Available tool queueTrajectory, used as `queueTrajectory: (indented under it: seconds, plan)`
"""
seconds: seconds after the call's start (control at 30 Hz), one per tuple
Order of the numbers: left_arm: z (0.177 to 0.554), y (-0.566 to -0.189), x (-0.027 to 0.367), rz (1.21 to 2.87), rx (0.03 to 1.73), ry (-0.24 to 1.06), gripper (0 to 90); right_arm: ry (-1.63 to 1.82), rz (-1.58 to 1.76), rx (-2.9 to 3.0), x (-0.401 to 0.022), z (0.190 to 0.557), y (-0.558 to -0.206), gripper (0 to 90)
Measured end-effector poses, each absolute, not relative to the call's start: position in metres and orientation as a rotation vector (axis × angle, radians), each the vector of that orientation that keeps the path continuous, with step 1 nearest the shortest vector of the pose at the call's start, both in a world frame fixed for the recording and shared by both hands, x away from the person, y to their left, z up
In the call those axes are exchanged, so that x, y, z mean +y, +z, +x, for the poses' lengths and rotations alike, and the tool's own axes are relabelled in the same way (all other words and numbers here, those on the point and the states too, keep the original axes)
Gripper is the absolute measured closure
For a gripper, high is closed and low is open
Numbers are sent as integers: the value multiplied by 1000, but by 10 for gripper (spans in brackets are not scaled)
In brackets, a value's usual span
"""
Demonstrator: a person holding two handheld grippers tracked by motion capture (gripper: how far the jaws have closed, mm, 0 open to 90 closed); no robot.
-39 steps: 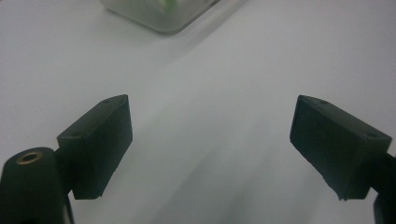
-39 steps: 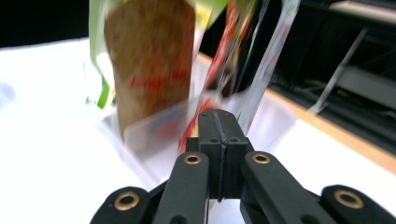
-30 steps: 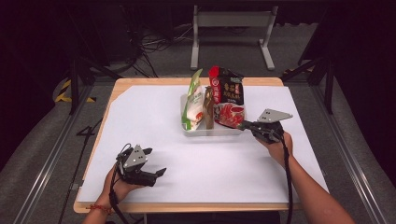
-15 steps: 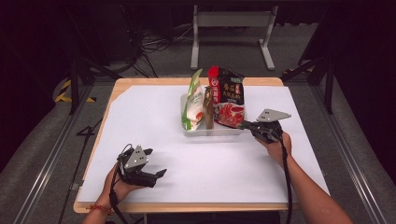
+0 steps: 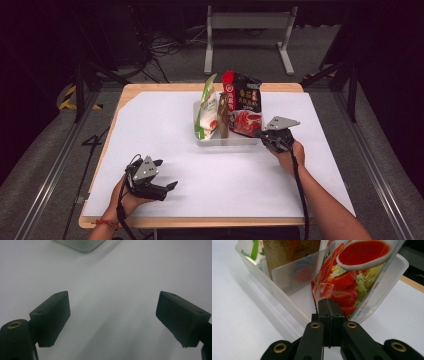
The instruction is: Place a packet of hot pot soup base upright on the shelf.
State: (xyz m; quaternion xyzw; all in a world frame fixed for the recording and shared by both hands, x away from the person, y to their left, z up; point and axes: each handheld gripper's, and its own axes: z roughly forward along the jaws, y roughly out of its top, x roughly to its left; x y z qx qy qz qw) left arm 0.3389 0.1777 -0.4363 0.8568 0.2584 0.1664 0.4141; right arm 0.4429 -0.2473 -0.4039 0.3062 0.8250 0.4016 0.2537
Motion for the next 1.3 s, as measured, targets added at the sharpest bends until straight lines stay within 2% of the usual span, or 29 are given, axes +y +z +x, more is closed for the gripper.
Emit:
queueTrajectory:
  seconds: [0.4,0.77,1.03,1.3]
  plan:
    - [338,-435,179,2147,650,425,130,973,878,2207,-247,432,-397,900]
    - [339,-435,180,2143,651,420,130,887,916,2200,-234,443,-407,900]
    - [338,-435,181,2139,649,424,130,964,928,2213,-238,445,-408,900]
    - [340,-435,182,2127,655,422,129,1097,874,2207,-245,432,-392,858]
